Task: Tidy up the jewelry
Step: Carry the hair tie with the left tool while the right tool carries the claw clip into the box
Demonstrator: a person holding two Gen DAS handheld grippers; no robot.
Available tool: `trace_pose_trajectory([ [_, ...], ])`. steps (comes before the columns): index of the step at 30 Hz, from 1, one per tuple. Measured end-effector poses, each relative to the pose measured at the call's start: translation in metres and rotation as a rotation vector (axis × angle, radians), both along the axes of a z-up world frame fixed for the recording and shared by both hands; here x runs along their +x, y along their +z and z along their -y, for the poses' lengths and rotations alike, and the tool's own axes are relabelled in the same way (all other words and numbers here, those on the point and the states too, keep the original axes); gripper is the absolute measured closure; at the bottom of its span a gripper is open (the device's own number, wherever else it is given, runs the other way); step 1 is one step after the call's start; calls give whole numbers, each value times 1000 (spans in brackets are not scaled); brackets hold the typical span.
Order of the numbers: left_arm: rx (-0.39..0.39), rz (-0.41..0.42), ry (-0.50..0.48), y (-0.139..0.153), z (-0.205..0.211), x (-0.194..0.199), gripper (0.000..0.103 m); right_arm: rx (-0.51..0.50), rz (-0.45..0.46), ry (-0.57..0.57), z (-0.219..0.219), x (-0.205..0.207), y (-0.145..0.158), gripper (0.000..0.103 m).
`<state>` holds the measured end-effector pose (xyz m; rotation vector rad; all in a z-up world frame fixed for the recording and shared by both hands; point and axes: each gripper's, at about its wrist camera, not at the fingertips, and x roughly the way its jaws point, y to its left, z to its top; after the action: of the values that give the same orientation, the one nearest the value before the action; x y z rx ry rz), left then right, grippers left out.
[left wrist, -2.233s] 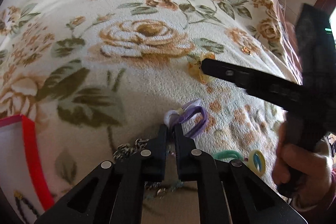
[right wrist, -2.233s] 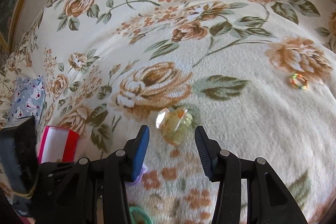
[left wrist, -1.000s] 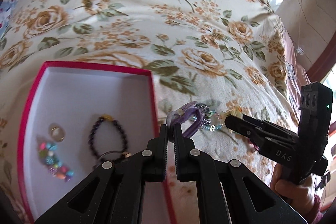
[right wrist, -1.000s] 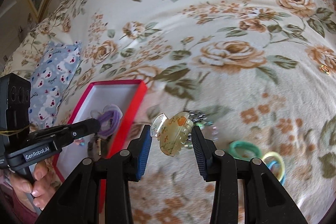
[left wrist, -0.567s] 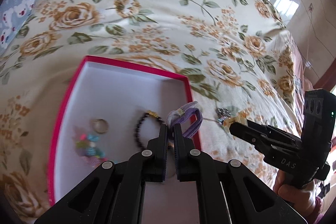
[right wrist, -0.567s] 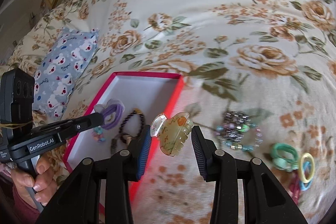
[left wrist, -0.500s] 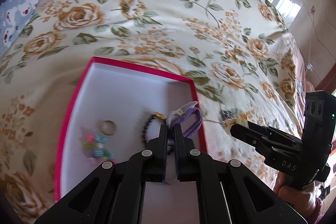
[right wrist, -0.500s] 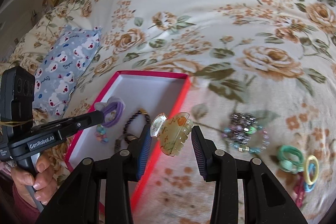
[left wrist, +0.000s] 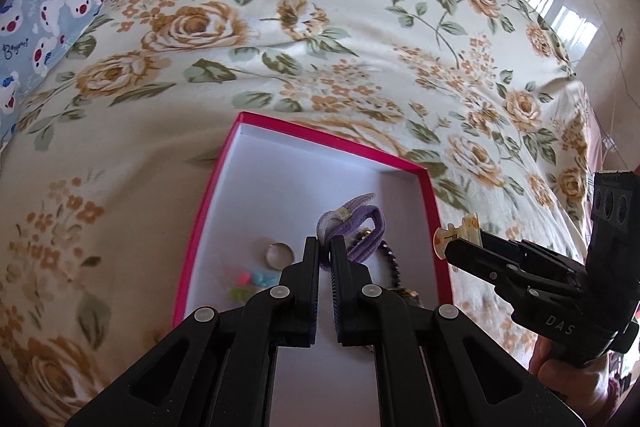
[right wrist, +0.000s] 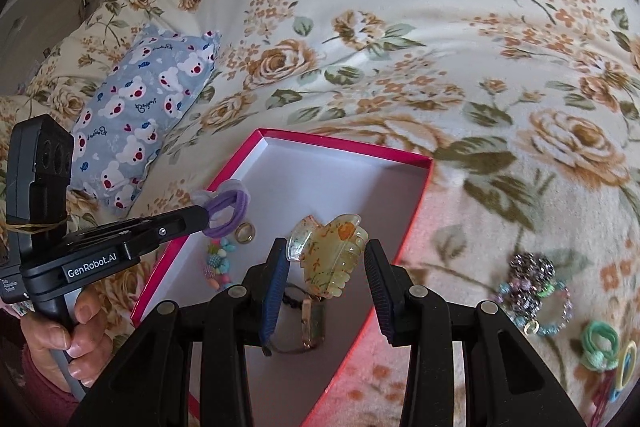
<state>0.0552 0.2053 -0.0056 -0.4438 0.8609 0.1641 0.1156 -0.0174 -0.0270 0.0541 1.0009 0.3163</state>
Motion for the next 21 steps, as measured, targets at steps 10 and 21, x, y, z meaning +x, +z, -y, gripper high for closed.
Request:
trace_pose_trajectory([
  [10, 10, -35, 19, -14, -17, 25, 98, -26, -32, 30, -12, 26, -20, 64],
  [21, 31, -87, 26, -37, -28, 63, 98, -57, -70, 48, -16, 57, -39, 64],
])
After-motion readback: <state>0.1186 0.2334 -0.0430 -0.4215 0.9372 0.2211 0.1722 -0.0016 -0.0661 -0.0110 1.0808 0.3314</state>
